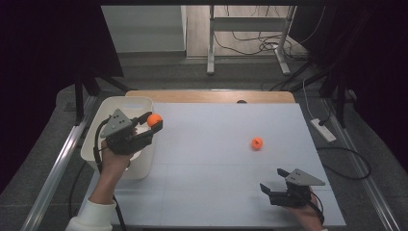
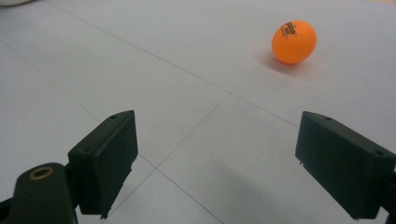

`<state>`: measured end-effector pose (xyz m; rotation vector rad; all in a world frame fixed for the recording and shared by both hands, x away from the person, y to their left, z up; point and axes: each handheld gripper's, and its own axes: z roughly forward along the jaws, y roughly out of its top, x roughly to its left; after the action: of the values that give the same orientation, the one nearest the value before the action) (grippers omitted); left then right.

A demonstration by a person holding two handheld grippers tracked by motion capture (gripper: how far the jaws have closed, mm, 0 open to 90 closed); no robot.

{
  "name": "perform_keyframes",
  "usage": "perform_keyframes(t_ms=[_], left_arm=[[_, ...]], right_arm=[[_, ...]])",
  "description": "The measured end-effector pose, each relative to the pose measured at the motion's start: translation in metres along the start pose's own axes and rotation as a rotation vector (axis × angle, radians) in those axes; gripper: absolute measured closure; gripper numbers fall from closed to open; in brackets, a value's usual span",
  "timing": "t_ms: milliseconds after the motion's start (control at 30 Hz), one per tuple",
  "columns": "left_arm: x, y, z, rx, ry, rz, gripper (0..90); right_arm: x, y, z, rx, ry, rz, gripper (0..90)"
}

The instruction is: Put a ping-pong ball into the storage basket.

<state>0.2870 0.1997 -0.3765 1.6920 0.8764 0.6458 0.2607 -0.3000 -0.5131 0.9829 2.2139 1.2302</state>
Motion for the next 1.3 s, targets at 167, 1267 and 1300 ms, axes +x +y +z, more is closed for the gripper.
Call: perform_keyframes(t_ms=[167, 1267, 1300], left_arm=[[0.005, 0.001, 0.002, 0.003, 0.013, -0.008, 50.5], [0.049, 0.004, 0.015, 0.04, 0.138, -0.081, 50.5], [0.05, 0.004, 0.015, 0.042, 0.143, -0.083, 50.5]], right_arm=[[0.0, 0.0, 0.0, -0.001, 0.0, -0.001, 13.2], [0.0, 0.0, 0.0, 0.0, -0.004, -0.001, 13.2], [0.0, 0.0, 0.0, 0.0, -0.004, 0.0, 13.2]])
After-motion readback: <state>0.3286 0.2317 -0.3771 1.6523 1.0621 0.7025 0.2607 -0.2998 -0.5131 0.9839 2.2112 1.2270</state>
